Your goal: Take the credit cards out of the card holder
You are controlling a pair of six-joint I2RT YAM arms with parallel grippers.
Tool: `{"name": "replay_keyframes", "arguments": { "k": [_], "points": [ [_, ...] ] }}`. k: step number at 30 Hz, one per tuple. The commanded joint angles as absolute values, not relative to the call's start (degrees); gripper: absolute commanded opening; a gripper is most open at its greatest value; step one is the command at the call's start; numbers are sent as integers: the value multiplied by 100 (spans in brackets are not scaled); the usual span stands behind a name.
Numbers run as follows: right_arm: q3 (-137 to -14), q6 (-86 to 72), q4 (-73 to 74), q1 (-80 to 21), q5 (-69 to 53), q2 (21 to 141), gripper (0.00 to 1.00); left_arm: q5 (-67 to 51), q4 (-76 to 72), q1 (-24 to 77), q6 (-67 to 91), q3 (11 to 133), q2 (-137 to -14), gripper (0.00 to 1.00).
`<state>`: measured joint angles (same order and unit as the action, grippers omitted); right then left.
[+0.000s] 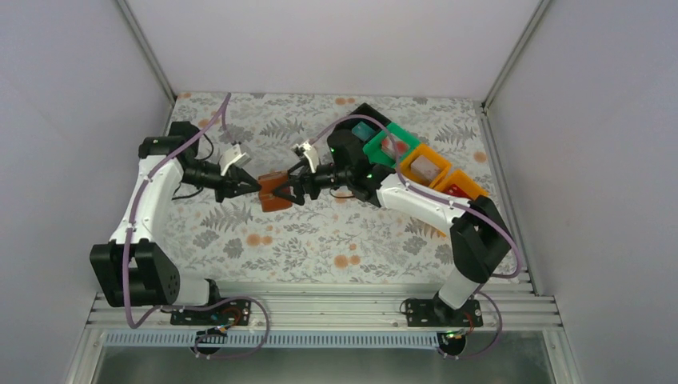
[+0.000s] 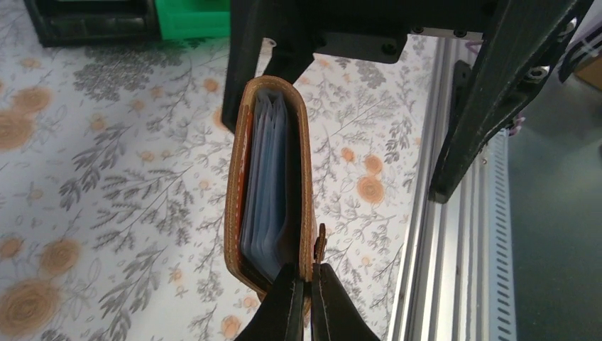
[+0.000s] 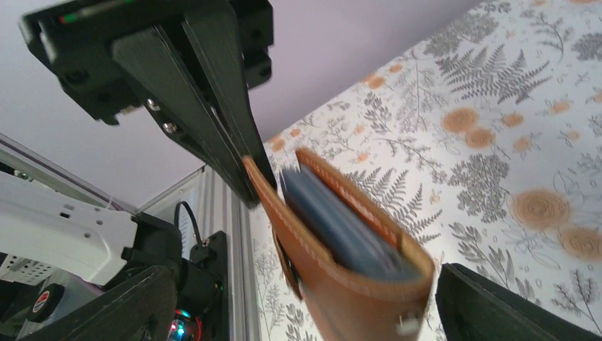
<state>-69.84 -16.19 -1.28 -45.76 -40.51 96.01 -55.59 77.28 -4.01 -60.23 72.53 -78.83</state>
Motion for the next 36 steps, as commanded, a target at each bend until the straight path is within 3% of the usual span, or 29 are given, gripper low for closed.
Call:
{"name": "replay_keyframes", "arguments": {
  "k": [1,4,7,15,18,19,20,22,23,30,36],
  "points": [
    [-7163,-1251,-142,-4518,-4435,9698,92,-6126,7778,-252,-5794,7472,-7774,2],
    [-6935,-1299,-421,-4518,-4557,9592,91,-6108,7777,-246,-5741,7566,-7694,2],
    [-6713,-1325,-617,-4518,-4642,9407,80,-6114,7779,-246,-5706,7504,-7693,2],
    [-6617,-1466,-893,-4526,-5094,9318,7,-6385,7781,-236,-5629,7587,-7734,2],
    [-6505,-1624,-1001,-4526,-4902,9138,4,-6285,7627,-237,-5286,7593,-7797,3],
    [-6496,-1704,-939,-4526,-4676,9069,4,-6133,7367,-237,-4860,7589,-7847,17],
    [-6507,-1816,-855,-4526,-4409,9010,4,-5713,7007,-237,-4348,7556,-7897,46],
    [-6573,-2244,-675,-4526,-3723,8946,4,-5047,6411,-238,-3680,7445,-8000,93],
    [-6612,-2528,-592,-4538,-3322,8950,4,-4891,6231,-237,-3545,7392,-8041,99],
    [-7169,-3615,189,-4783,-1751,9237,4,-4910,5465,71,-3104,7277,-7785,100],
    [-7639,-3707,398,-5054,-1528,9442,4,-4313,5065,370,-2823,7241,-7918,100]
  ]
}}
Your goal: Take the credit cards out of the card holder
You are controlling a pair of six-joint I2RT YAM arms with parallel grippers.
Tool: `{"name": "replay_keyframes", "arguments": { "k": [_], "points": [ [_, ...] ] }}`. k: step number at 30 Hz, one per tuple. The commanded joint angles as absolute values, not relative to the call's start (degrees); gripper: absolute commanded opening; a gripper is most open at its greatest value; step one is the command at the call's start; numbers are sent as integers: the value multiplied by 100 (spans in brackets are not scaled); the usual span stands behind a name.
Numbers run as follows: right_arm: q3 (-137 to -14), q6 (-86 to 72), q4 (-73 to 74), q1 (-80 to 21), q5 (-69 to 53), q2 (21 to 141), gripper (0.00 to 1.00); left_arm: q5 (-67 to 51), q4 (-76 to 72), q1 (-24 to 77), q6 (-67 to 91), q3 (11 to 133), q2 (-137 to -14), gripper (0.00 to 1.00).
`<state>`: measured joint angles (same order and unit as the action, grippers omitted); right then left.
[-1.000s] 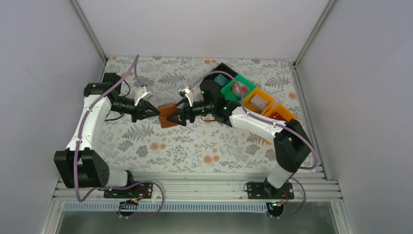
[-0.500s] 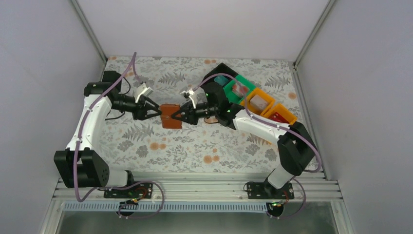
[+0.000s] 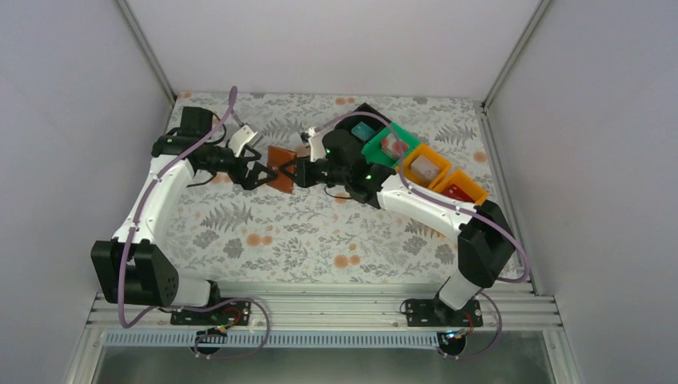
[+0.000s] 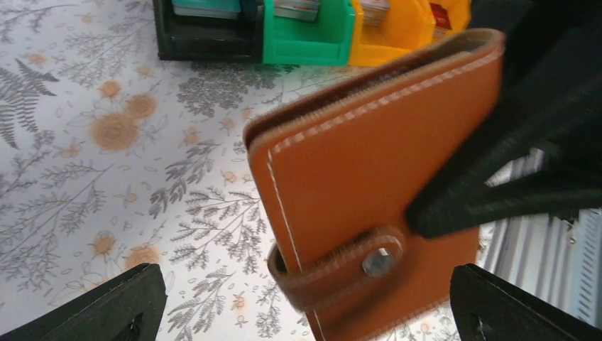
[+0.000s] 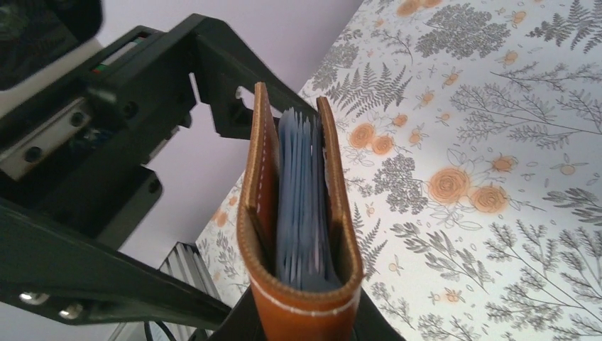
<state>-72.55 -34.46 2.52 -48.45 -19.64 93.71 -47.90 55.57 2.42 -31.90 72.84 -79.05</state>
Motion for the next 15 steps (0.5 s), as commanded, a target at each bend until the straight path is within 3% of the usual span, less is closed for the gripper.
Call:
{"name": "replay_keyframes", "arguments": {
  "k": [1,4,8,15],
  "points": [
    [-7690,-3704,423,-5081,-1509,9454,4,-4182,5004,389,-2787,7224,-7960,99],
    [-7823,-3670,491,-5161,-1525,9481,4,-3967,4916,396,-2692,7274,-8036,90],
    [-7976,-3521,628,-5253,-1561,9486,4,-3787,4707,396,-2480,7327,-8041,67],
    [-7989,-3451,743,-5281,-1727,9486,4,-3152,4500,396,-2223,7391,-8063,61]
  ]
}}
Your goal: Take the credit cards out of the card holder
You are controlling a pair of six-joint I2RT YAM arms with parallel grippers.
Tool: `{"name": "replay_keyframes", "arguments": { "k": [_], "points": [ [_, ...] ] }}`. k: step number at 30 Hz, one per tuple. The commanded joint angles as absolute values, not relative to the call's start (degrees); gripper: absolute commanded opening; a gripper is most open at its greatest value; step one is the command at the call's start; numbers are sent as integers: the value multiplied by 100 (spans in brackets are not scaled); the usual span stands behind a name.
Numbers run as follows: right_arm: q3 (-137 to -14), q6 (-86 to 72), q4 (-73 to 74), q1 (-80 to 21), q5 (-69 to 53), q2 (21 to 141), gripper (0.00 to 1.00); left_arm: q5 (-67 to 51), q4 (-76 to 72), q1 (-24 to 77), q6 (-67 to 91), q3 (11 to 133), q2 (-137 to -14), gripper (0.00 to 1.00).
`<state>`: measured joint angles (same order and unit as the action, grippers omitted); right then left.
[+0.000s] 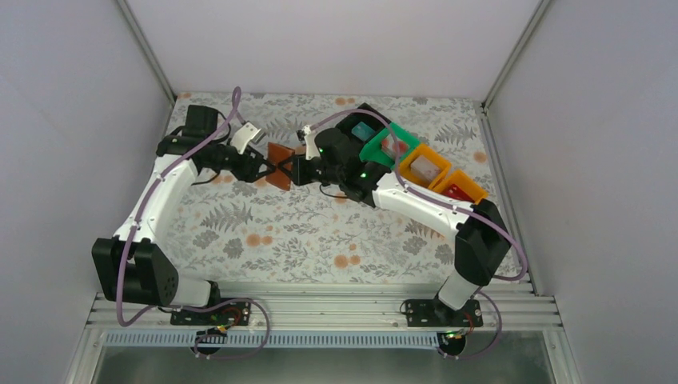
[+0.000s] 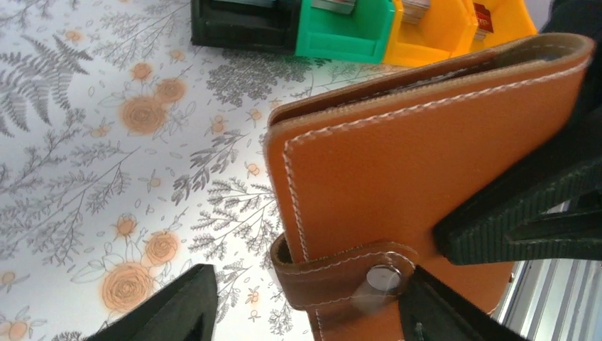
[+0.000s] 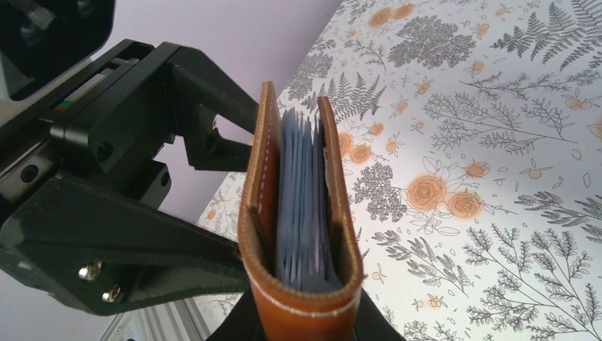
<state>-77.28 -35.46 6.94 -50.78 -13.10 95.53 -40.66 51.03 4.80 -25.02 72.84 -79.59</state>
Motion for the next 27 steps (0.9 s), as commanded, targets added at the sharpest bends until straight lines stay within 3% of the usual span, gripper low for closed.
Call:
{"name": "replay_keyframes", "arguments": {
  "k": [1,4,12,19,24,27],
  "points": [
    [-8000,-3447,747,-5289,-1757,9484,4,-3019,4440,382,-2183,7379,-8069,58],
    [-7997,-3396,759,-5330,-1809,9439,4,-2696,4310,285,-2066,7381,-8111,48],
    [-7914,-3335,951,-5319,-1521,9279,4,-2962,4384,-166,-2392,7373,-8268,49],
    [-8110,-2792,1480,-5120,-1312,8862,4,-4090,5340,-531,-3698,7695,-7901,68],
    [-8531,-2592,2122,-5038,-510,8738,4,-5411,6118,-443,-3909,8237,-7726,98],
    [-8743,-2476,2164,-5043,-635,8811,4,-6009,6213,-134,-3780,8303,-7750,100]
  ]
}}
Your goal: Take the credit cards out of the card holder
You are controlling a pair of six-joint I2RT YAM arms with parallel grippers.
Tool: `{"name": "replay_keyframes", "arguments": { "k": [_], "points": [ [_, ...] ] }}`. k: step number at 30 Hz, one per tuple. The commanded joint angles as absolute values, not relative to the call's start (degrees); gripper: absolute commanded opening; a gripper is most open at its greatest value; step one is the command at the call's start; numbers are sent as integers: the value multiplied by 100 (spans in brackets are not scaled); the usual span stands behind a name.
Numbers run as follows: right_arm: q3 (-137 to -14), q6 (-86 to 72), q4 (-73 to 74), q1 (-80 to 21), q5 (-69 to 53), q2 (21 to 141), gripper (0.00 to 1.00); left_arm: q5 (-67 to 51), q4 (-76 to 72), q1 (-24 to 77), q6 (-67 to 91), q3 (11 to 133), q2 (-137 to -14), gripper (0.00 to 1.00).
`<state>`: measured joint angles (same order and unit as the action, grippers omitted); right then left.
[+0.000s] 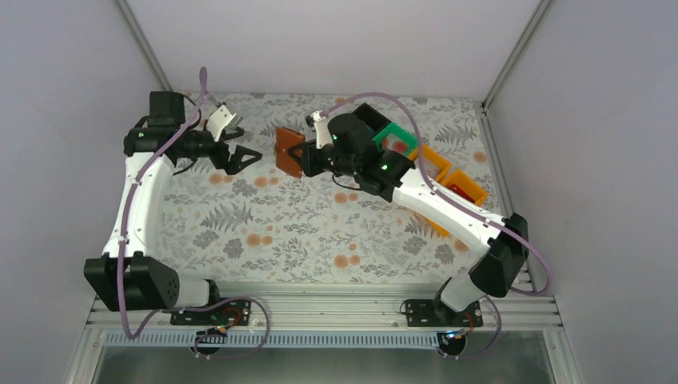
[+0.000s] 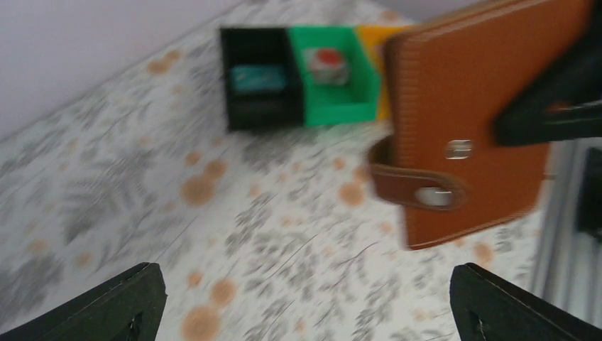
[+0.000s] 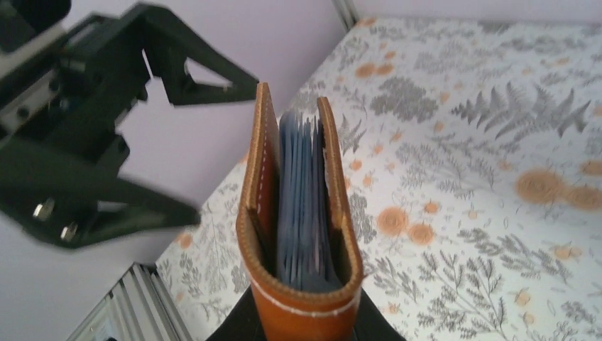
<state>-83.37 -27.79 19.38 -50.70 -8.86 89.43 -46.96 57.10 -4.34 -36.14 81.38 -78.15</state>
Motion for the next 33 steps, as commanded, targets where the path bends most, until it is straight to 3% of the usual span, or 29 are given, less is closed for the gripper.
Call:
{"name": "replay_keyframes", "arguments": {
  "k": [1,12,19,24,33],
  "points": [
    [-8816,-2451,2201,-5040,-668,8841,4,-6084,6109,-13,-3644,8265,-7732,100],
    [-9140,-2209,2224,-5039,-1234,8940,4,-5200,5129,549,-2752,8385,-8038,99],
    [-9050,-1856,2231,-5044,-1845,8781,4,-5893,5818,371,-3720,8548,-8006,63],
    [-8956,-1602,2272,-5044,-1973,8684,4,-6185,6388,293,-4526,8632,-7776,42],
    [-8886,-1485,2332,-5043,-2188,8605,4,-5849,6656,-113,-5095,8707,-7831,40]
  ]
}}
